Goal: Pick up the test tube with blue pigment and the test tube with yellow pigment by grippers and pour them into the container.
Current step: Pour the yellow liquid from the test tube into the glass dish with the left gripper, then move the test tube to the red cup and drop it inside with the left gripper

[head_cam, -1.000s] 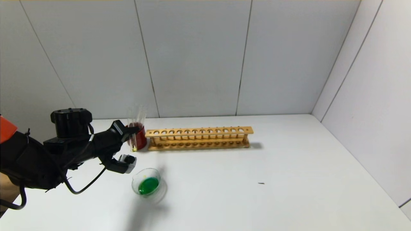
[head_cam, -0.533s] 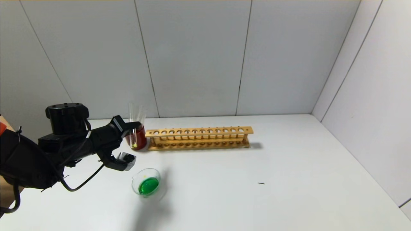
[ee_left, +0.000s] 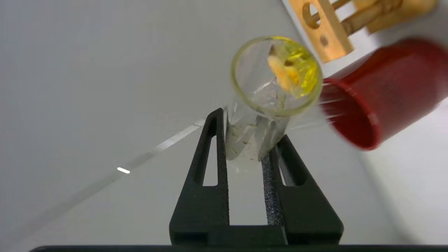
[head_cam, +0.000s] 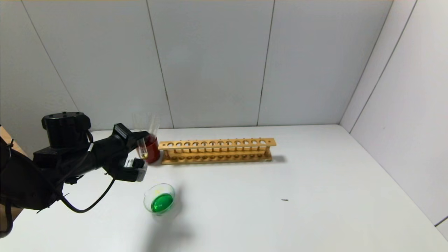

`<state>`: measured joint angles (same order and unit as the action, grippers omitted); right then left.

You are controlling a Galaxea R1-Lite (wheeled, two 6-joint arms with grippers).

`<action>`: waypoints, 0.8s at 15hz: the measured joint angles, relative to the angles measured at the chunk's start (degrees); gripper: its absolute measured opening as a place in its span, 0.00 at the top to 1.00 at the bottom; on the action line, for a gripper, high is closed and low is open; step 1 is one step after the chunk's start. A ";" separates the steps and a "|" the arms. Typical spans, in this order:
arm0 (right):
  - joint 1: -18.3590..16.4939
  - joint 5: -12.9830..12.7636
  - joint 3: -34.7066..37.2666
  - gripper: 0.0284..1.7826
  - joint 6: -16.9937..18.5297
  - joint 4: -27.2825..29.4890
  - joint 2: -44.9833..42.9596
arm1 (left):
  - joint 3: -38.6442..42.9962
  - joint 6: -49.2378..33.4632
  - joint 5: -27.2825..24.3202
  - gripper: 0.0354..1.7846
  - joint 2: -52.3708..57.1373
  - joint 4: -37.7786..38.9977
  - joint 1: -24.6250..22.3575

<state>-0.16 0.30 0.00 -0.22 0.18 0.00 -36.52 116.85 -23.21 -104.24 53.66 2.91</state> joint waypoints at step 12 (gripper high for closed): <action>-0.02 -0.01 0.00 0.02 -0.02 0.02 0.00 | -12.56 -93.45 20.04 0.83 9.26 -13.68 -0.20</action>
<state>-0.18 0.29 0.00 -0.24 0.21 0.00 -49.08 23.39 -3.17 -94.98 39.99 2.72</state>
